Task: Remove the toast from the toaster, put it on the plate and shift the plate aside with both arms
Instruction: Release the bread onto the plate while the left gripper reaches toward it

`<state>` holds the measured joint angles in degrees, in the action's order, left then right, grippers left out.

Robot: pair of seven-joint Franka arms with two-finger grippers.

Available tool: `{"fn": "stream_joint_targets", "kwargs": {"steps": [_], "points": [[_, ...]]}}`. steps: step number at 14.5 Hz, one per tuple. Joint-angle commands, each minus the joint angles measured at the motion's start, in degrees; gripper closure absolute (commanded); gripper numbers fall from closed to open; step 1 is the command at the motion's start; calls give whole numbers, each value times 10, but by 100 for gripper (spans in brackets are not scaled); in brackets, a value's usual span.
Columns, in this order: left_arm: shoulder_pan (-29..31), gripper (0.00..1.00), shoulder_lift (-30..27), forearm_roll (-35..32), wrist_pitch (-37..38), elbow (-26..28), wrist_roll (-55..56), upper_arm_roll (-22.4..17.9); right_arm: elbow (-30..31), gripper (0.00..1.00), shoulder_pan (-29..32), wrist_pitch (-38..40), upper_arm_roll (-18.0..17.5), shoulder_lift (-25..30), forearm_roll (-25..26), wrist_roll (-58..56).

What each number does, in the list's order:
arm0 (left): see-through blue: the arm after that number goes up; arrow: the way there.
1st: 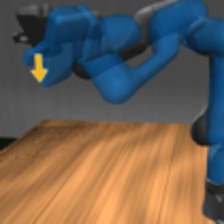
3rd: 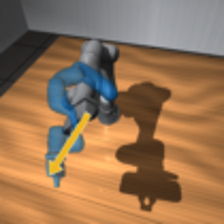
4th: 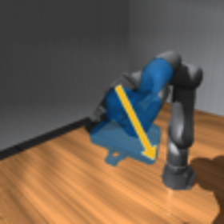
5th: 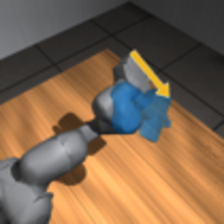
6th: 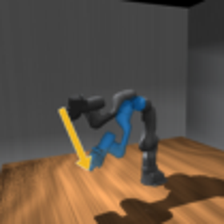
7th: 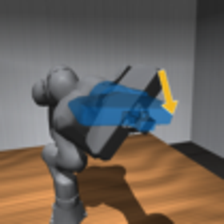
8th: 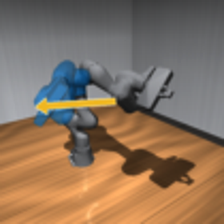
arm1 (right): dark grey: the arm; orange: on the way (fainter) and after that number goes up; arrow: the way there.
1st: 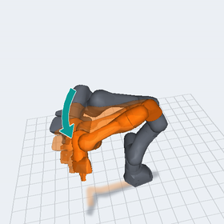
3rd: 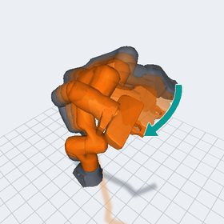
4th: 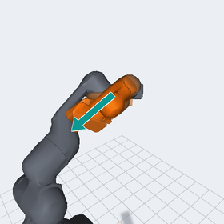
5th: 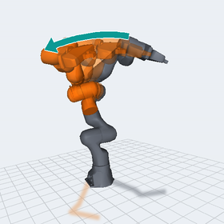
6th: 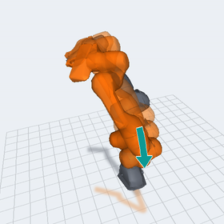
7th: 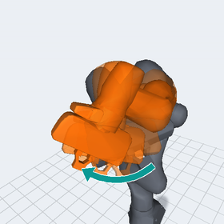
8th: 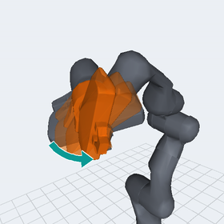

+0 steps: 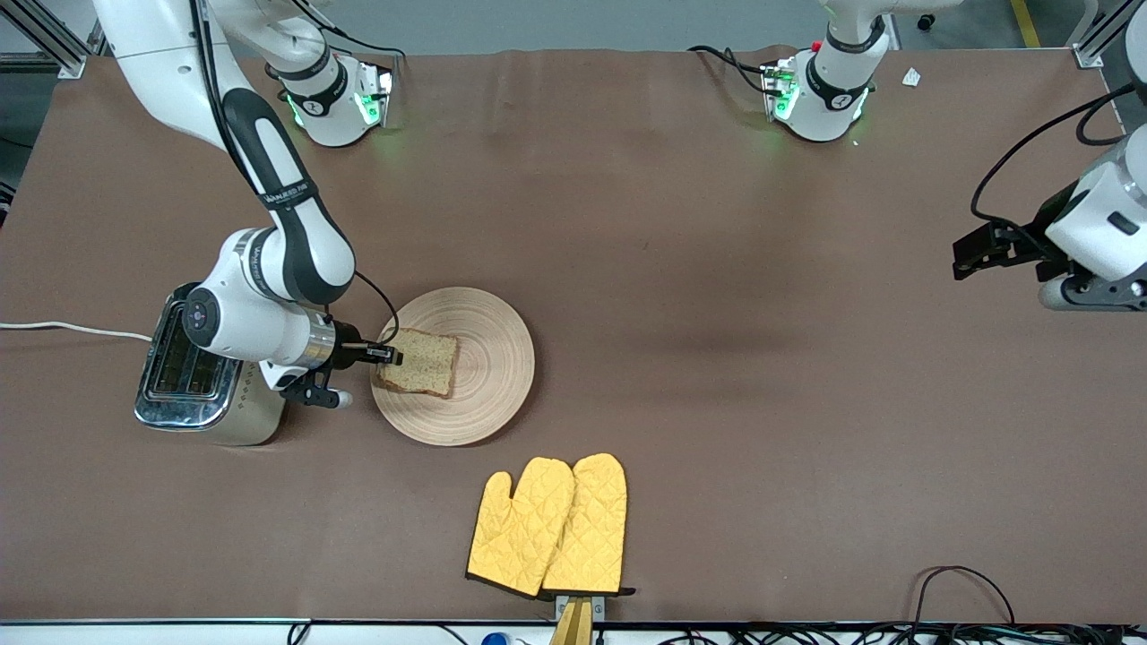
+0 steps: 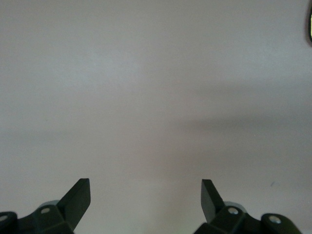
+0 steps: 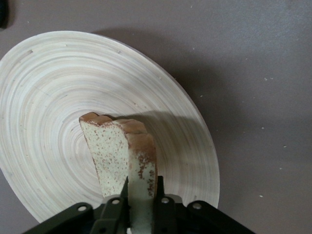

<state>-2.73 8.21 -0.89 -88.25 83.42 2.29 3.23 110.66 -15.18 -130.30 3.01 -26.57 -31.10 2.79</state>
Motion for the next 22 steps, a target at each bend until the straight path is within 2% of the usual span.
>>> {"fn": "stream_joint_targets", "kwargs": {"steps": [1, 2, 5, 8, 11, 14, 17, 19, 20, 22], "points": [[0, 0, 5, 44, 5, 3, -3, 1, 11, 3, 5, -8, -2, 3, -11, -12], [3, 0, 14, 61, 5, 3, -2, 1, 11, 0, 12, -7, -1, 4, -8, -15], [8, 0, 48, 132, 3, 2, 0, 0, 11, 0, 32, 7, 1, 7, 3, -18], [0, 0, 99, 192, -23, 2, -1, 1, 9, 0, 36, 29, 21, 26, 82, -17], [-6, 0, 158, 285, -51, 2, -1, 5, -4, 0, 36, 72, 41, 63, 180, -14], [-12, 1, 226, 339, -129, 2, -2, 46, -31, 0, 36, 123, 63, 111, 257, -12], [-16, 1, 297, 362, -223, 0, -23, 116, -109, 0, 45, 225, 83, 135, 278, -13], [-23, 1, 346, 404, -286, -1, -44, 149, -176, 0, 48, 308, 91, 138, 294, -13], [-30, 1, 369, 430, -313, -2, -57, 158, -196, 0, 48, 339, 92, 154, 299, -13], [-65, 1, 406, 502, -362, -5, -96, 162, -194, 0, 51, 352, 92, 203, 300, -13]]}}
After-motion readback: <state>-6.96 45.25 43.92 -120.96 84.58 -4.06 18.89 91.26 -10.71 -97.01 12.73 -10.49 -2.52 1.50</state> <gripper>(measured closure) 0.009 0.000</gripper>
